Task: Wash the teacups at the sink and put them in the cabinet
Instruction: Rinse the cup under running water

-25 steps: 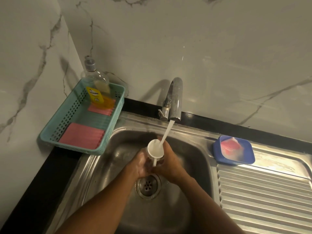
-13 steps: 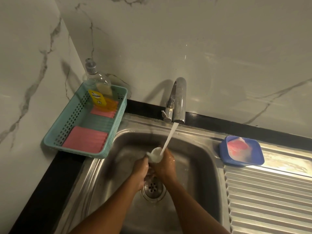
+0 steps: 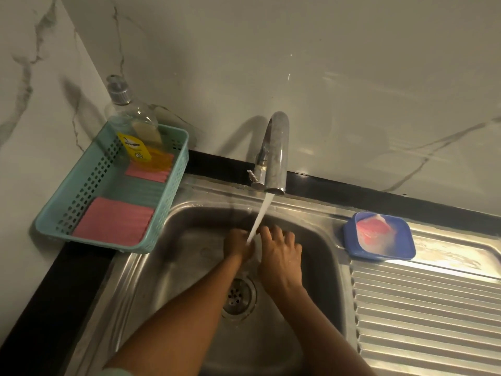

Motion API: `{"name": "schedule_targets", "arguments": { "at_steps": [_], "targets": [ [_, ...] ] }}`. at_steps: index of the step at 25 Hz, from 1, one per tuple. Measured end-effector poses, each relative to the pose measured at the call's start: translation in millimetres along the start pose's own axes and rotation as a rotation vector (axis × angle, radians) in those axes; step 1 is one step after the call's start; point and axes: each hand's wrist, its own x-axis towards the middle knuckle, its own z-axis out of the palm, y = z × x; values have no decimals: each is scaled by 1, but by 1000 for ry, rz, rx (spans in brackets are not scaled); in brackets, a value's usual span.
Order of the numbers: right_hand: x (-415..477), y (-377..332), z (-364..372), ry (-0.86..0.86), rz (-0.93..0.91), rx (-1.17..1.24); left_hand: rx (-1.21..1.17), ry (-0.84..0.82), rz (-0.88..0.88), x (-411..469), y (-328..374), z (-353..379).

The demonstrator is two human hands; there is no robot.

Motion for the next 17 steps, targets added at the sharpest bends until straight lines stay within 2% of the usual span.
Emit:
{"name": "schedule_targets", "arguments": {
  "at_steps": [2,5,7,10,13,15,17],
  "targets": [
    [-9,4,-3,-8,-14,-50,-118,-20,-123,-6,23,3],
    [-15,2,3,5,-18,-68,-397,-203,-278,-12,38,3],
    [-13,1,10,68,-24,13,-396,-208,-255,-9,36,4],
    [1,3,15,105,-88,318,-410,-227,-272,-9,29,-11],
    [15,4,15,-6,-61,751,-566,-315,-290,-13,12,-35],
    [17,1,20,-74,-7,981,-654,-271,-283,-8,-3,-44],
    [14,-2,32,-61,14,1123,-734,-188,-301,-4,-11,-45]
  ]
}}
